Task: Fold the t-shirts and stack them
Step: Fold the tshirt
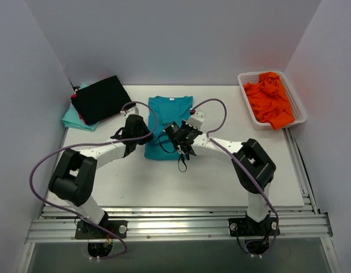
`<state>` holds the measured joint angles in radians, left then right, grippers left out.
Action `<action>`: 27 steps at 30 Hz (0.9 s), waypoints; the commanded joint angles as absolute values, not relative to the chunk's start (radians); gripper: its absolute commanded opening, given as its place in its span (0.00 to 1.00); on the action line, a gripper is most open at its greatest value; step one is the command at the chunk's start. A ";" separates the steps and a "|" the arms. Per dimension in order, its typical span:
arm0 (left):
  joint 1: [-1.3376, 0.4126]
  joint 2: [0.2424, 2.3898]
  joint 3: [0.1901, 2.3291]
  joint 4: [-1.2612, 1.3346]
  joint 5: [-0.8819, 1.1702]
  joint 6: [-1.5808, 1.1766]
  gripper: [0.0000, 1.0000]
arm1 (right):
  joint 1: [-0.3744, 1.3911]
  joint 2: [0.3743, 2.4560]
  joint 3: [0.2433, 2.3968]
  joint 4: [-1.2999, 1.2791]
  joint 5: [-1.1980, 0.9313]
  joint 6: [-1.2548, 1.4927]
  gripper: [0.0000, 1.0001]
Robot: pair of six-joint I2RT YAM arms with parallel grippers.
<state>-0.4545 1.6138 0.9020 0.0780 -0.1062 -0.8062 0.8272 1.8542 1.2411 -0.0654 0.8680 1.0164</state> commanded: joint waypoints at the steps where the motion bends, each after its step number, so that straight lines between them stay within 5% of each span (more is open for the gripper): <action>1: -0.374 1.753 1.026 0.166 -0.008 -0.773 0.06 | 0.750 1.986 1.379 -0.051 0.836 0.945 0.00; 3: -0.316 1.885 1.130 0.202 0.056 -0.762 0.39 | 0.703 2.081 1.454 -0.086 0.819 0.931 0.07; 4: -0.296 1.925 1.167 0.207 0.127 -0.761 0.78 | 0.687 2.109 1.532 -0.104 0.802 0.927 0.19; 5: -0.263 1.987 1.201 0.224 0.156 -0.765 0.97 | 0.674 2.130 1.566 -0.121 0.804 0.923 0.61; 7: -0.238 2.017 1.259 0.242 0.219 -0.784 0.94 | 0.658 2.151 1.610 -0.129 0.824 0.901 0.94; 8: -0.230 2.010 1.265 0.250 0.222 -0.787 0.94 | 0.657 2.145 1.609 -0.111 0.843 0.881 1.00; 16: -0.224 1.783 1.151 0.244 0.117 -0.759 0.94 | 0.653 1.930 1.448 -0.011 0.899 0.818 1.00; 27: -0.351 1.499 0.715 0.325 0.009 -0.802 0.94 | 0.902 1.531 0.849 0.313 0.853 0.821 1.00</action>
<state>-0.3069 1.5391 0.7959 0.2672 0.0410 -0.7856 0.8288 1.5730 0.9386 0.1928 0.8402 0.8417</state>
